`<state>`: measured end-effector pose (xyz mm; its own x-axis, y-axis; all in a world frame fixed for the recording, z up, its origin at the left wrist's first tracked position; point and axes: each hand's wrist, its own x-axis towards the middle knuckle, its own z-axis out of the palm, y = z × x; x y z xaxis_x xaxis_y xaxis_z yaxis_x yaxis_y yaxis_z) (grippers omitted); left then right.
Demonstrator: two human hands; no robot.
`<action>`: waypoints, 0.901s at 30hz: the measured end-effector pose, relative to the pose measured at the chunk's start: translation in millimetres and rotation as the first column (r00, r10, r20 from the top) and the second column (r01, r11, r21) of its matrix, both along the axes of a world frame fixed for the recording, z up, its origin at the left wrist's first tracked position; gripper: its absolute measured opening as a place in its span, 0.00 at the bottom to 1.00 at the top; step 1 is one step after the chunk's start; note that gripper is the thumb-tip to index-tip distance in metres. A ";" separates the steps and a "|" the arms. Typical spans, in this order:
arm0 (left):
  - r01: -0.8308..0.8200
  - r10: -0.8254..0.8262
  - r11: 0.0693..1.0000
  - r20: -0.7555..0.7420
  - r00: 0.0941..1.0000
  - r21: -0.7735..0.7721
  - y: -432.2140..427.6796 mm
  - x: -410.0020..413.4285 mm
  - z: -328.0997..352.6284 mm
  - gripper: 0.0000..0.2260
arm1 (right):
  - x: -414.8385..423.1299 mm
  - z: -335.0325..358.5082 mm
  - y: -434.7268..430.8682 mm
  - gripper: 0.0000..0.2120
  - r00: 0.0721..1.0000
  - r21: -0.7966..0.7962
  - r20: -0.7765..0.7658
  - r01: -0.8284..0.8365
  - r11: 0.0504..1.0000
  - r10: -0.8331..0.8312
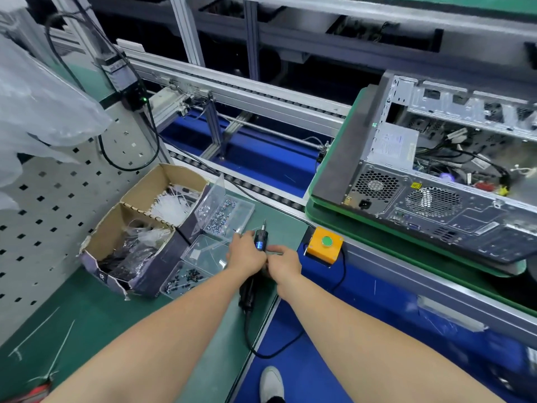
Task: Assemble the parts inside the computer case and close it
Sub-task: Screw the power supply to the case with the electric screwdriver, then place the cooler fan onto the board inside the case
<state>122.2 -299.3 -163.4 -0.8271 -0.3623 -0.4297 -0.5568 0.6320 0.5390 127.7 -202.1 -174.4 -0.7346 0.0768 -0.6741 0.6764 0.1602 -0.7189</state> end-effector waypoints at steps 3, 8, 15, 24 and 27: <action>-0.035 0.029 0.998 -0.093 0.995 -0.058 7.0 -5.4 7.4 0.23 | -6.4 9.4 6.6 0.10 0.997 -0.014 -0.075 0.017 1.000 -0.018; -0.109 0.106 0.994 -0.430 0.897 0.019 33.7 -32.0 44.4 0.13 | -28.0 53.6 25.0 0.05 0.960 -0.054 -0.271 0.058 0.997 -0.071; 0.059 0.128 0.976 -0.771 0.623 0.210 123.2 -83.0 139.8 0.10 | -64.8 152.4 100.1 0.06 0.779 -0.036 -0.604 0.188 0.981 -0.171; 0.534 -0.079 0.799 -0.832 0.549 0.276 353.1 -96.3 203.1 0.10 | -52.2 214.2 318.0 0.07 0.549 0.031 -0.768 0.547 0.837 -0.330; 0.638 -0.190 0.725 -0.816 0.547 0.259 437.9 -83.2 196.9 0.11 | -30.5 207.9 400.3 0.07 0.526 0.055 -0.751 0.653 0.755 -0.400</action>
